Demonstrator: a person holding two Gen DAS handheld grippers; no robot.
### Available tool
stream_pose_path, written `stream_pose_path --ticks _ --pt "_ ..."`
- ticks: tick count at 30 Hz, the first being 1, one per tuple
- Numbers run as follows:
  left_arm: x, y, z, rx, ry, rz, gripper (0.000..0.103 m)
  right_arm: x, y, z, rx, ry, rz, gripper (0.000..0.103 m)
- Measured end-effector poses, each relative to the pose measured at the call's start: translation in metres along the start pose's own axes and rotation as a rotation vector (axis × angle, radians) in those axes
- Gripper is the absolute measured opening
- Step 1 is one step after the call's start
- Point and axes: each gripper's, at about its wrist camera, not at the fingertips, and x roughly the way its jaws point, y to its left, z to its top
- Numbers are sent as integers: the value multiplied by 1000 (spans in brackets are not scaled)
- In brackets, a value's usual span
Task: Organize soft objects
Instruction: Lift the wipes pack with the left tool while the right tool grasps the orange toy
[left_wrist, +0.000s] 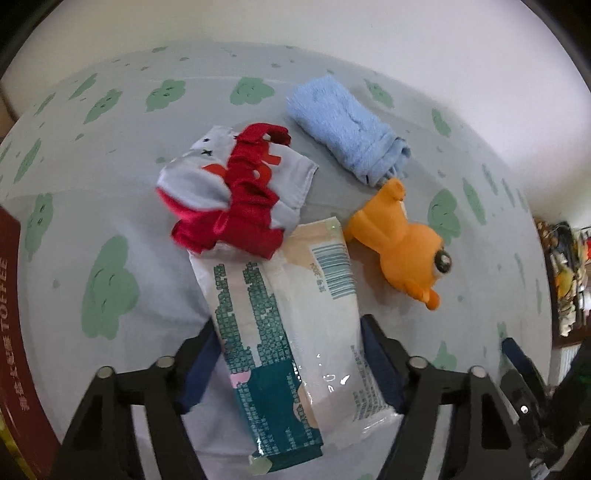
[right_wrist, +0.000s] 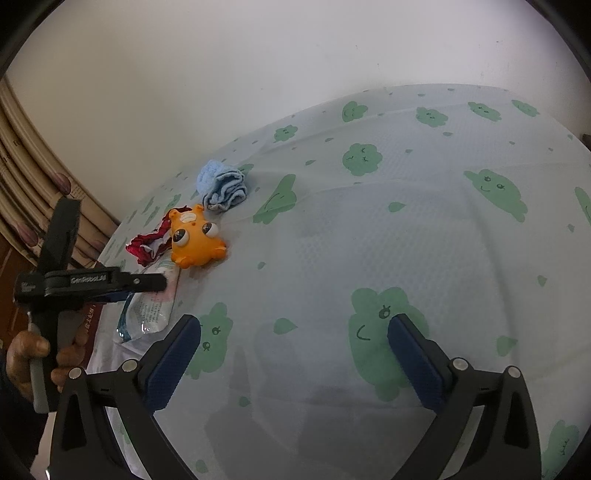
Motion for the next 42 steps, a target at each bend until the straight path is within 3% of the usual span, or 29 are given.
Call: stream_pose_path --ticks 3,10,15,18,21,23,25,31,32,33,42 --pt "-16 7 -13 -28 -13 -19 61 0 0 0 1 -1 0 101" --pt "-54 20 -58 -88 -67 -79 61 -5 0 0 -7 -16 -11 102" --pt "-90 35 -83 -102 -131 -72 61 -4 42 11 -180 -36 12 101" --pt "-108 43 -91 -99 -159 -52 61 12 79 29 -290 -20 92 100" --pt "-123 56 -97 -124 -175 -48 61 33 107 40 -387 3 72 90" --pt "-132 65 -99 -146 -196 -38 61 53 122 49 -442 33 55 76" --pt "-144 76 -102 -164 -217 -31 61 71 129 55 -471 79 36 74" --pt "-177 117 -114 -224 -272 32 61 111 133 66 -512 175 -48 72" --pt "-184 128 -118 -243 -281 44 61 117 132 65 -509 199 -62 57" --pt "-189 137 -122 -253 -284 55 61 121 130 65 -502 219 -71 53" --pt "-208 227 -139 -379 -295 206 61 84 116 52 -366 166 5 51"
